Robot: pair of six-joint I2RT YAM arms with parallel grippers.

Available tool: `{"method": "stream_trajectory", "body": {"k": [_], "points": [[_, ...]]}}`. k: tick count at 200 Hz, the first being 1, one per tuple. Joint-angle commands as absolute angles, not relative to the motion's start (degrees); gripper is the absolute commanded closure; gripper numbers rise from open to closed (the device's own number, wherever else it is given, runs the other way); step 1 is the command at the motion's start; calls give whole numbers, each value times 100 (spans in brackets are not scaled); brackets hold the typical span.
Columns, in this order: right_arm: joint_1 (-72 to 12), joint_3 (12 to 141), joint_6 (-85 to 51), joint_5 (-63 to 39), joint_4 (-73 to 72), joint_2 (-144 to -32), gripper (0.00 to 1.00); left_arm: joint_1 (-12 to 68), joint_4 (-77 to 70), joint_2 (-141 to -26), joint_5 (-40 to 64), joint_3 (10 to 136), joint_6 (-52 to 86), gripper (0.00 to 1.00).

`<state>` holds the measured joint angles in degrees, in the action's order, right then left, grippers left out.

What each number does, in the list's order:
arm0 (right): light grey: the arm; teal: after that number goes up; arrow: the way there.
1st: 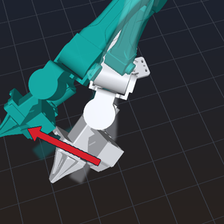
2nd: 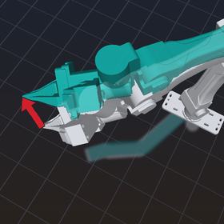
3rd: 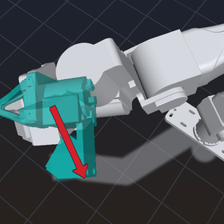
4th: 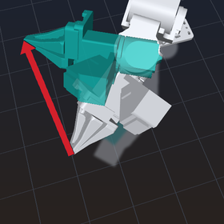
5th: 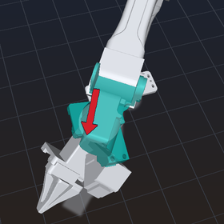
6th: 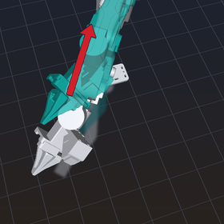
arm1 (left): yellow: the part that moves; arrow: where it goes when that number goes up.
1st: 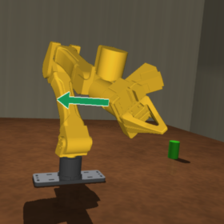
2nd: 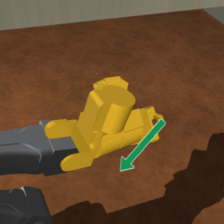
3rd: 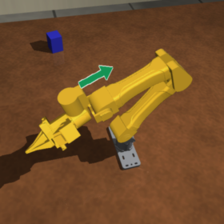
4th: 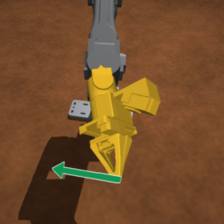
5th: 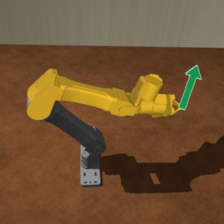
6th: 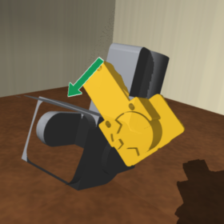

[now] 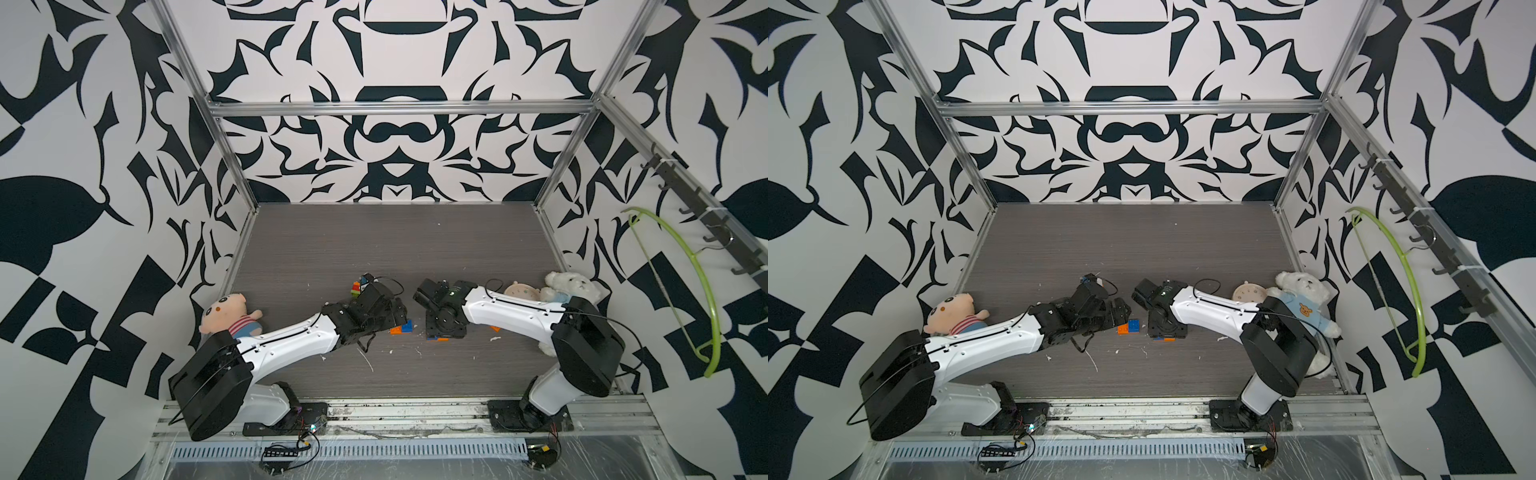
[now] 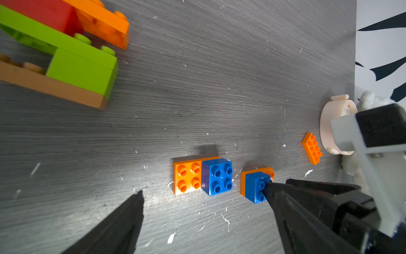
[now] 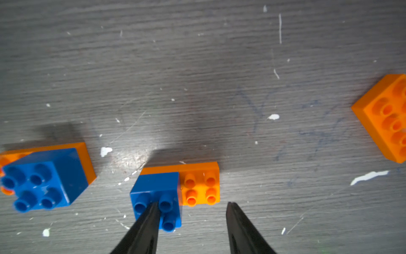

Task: Assemble the number 5 with lego
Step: Assemble the lego brick with the lego brick.

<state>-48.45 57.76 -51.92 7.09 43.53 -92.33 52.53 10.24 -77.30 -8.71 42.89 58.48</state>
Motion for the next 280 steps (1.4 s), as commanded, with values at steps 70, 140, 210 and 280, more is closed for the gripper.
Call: {"method": "stream_trajectory", "body": {"k": [70, 140, 210, 280], "points": [[-4821, 5366, -5275, 748, 4550, -9541, 47, 5291, 1000, -7849, -795, 4484, 5787, 1], [-4833, 4883, -5364, 684, 4379, -9588, 48, 5291, 1011, -7844, -835, 4421, 5818, 1], [-4800, 5762, -5208, 1003, 4587, -8859, 44, 5298, 1050, -7824, -834, 4561, 5729, 1], [-4392, 5763, -5127, 1003, 4565, -8211, 31, 5291, 1049, -7887, -774, 4726, 5643, 1]]}}
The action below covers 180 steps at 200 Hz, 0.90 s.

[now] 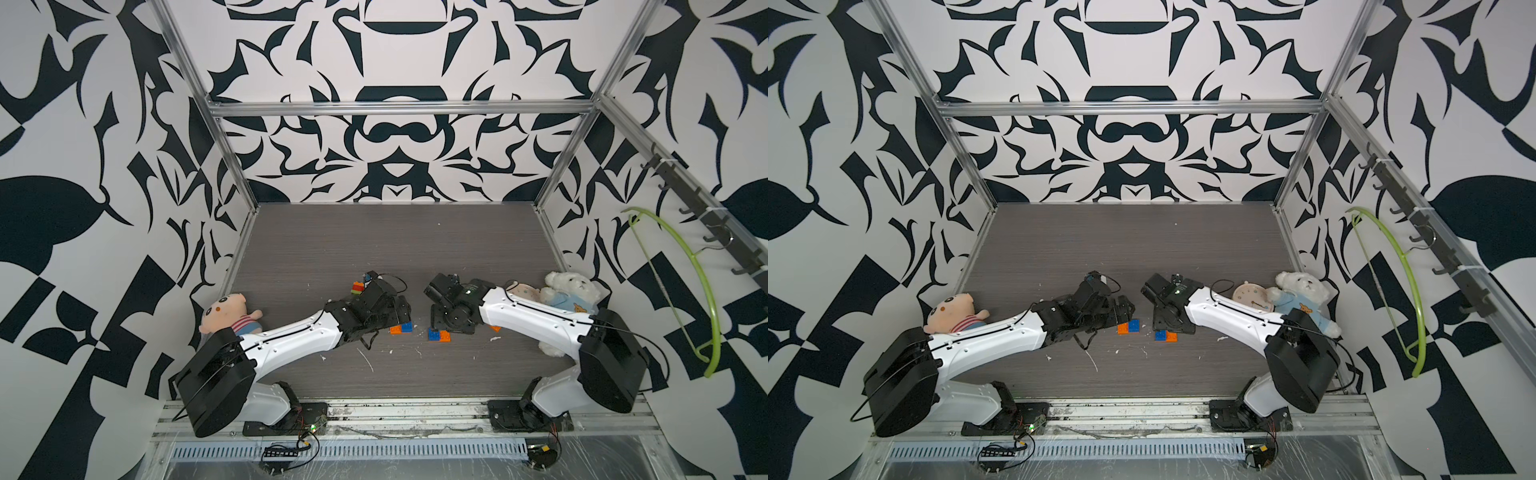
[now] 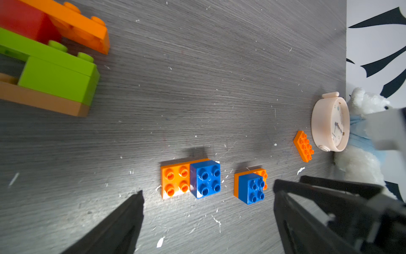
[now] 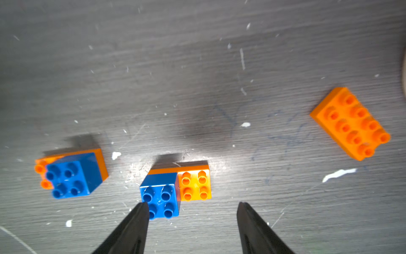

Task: Assemble the number 5 with lego
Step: Assemble the lego brick with the lego brick, then adjust the lego brick at the center of the board.

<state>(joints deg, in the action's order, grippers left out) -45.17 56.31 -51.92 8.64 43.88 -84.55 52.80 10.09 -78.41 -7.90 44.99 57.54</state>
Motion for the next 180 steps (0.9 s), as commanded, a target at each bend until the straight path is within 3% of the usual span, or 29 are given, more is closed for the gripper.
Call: {"method": "stream_trajectory", "body": {"k": [1, 37, 88, 180], "points": [[-4389, 5760, -5130, 1002, 4568, -8210, 31, 5291, 1047, -7894, -774, 4727, 5643, 1], [-4081, 5510, -5177, 1004, 4549, -7958, 30, 5298, 931, -7994, -669, 4861, 5576, 1], [-3718, 5262, -5122, 1233, 4455, -7858, 18, 5339, 957, -8261, -438, 5284, 5277, 1], [-2111, 4745, -4640, 665, 4395, -7556, 14, 5715, 1429, -9739, 123, 7038, 4594, 1]]}}
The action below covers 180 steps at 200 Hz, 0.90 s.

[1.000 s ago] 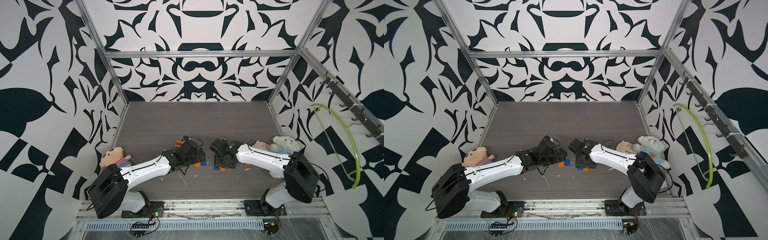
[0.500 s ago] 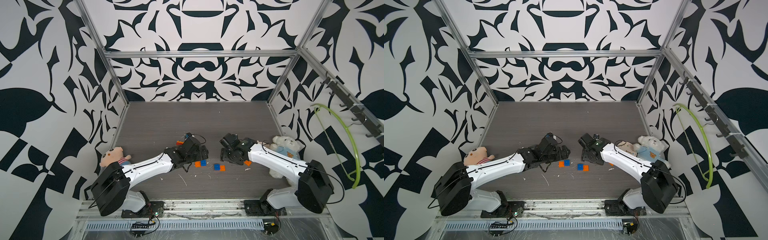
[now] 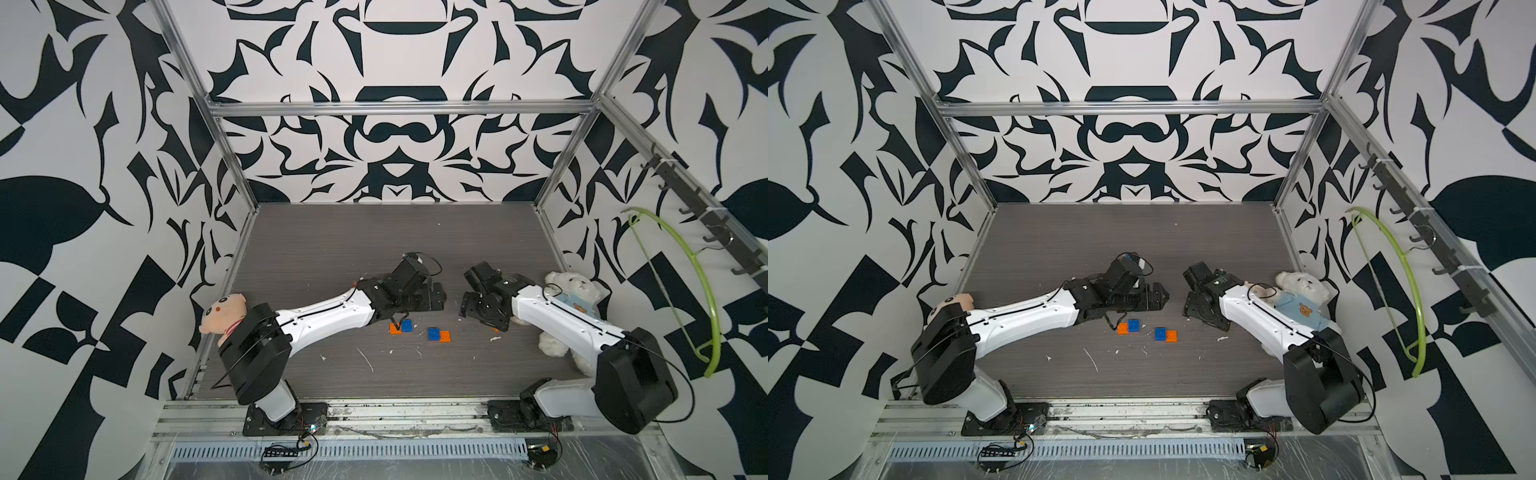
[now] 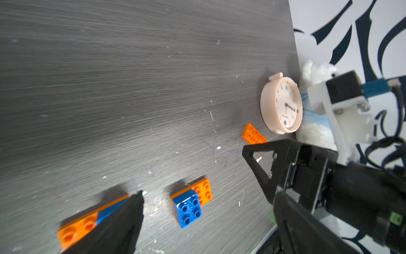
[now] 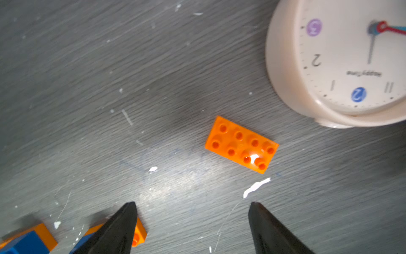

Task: Assemble the number 5 with lego
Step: Adjust the lego brick at the center of the board.

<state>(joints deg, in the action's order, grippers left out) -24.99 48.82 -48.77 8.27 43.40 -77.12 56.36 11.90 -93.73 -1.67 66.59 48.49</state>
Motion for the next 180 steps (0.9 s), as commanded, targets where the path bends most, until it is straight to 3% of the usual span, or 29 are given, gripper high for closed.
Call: {"method": "stream_trajectory", "body": {"k": [1, 76, 180], "points": [[-2097, 4737, -4636, 662, 4395, -7549, 14, 5718, 1431, -9752, 136, 7052, 4596, 1], [-1293, 4461, -4299, 150, 4040, -7704, 10, 6050, 1511, -10773, 607, 8061, 4592, 1], [-1064, 4483, -4271, 158, 3709, -8278, 6, 6091, 1502, -10732, 513, 7982, 4621, 1]]}}
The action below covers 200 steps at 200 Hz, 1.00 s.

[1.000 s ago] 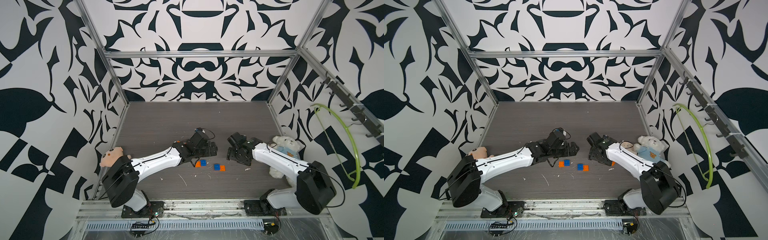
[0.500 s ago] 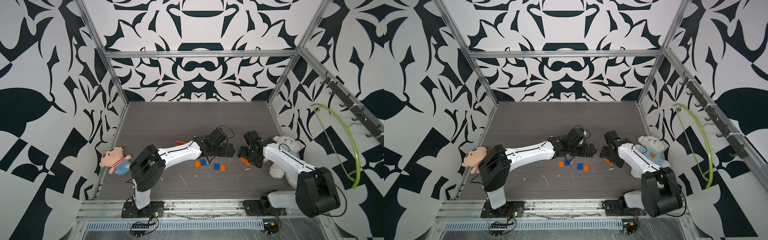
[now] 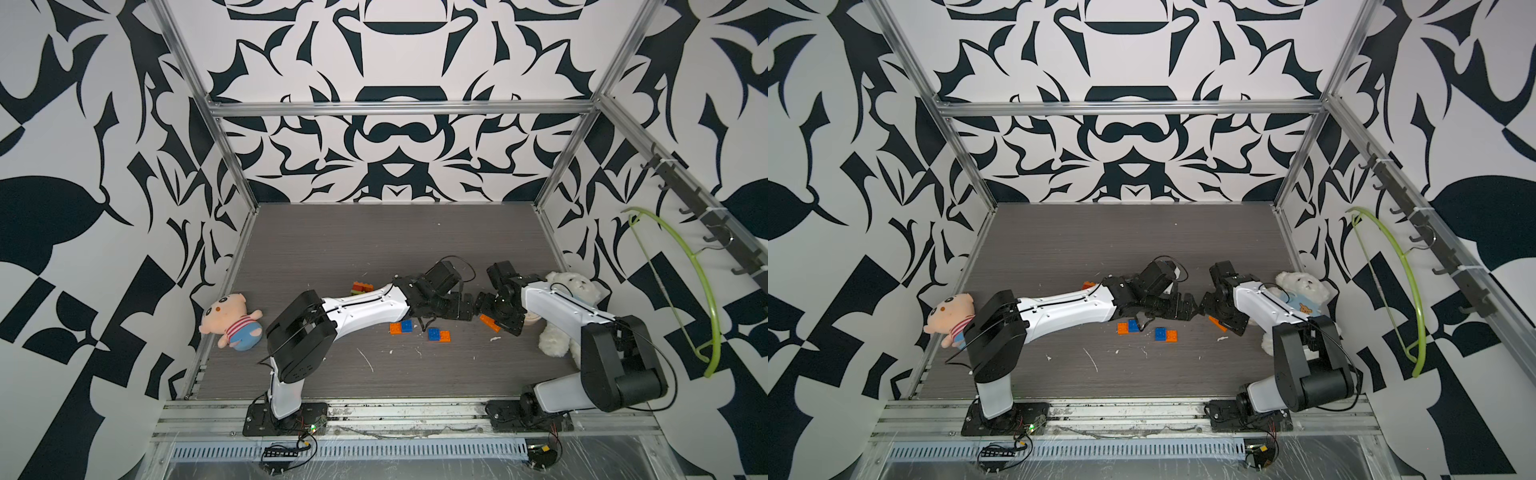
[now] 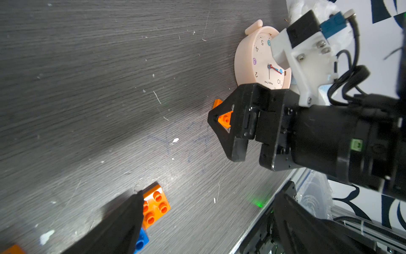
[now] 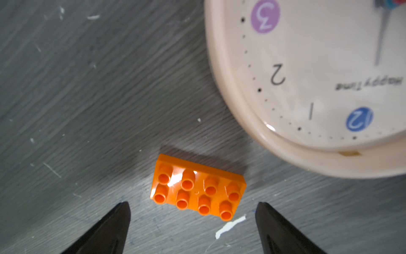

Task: Assemble the number 5 with lego
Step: Adjust the lego brick at the center of the board.

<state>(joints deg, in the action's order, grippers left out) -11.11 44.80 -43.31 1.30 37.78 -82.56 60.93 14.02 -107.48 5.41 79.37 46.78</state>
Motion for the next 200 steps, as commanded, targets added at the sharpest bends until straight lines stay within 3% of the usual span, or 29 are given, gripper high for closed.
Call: {"method": "stream_trajectory", "body": {"k": [1, 56, 134, 200], "points": [[-1063, 4482, -4276, 158, 3709, -8283, 6, 6091, 1502, -10732, 507, 7981, 4622, 1], [-1055, 4423, -4211, 94, 3618, -8508, 12, 6091, 1511, -10679, 400, 7916, 4627, 1], [-1119, 4453, -3754, -204, 3481, -8967, 34, 6091, 1552, -10600, 261, 7831, 4652, 1], [-2587, 5460, -3081, 193, 3887, -9768, 36, 6067, 1497, -9660, -949, 6770, 5143, 1]]}}
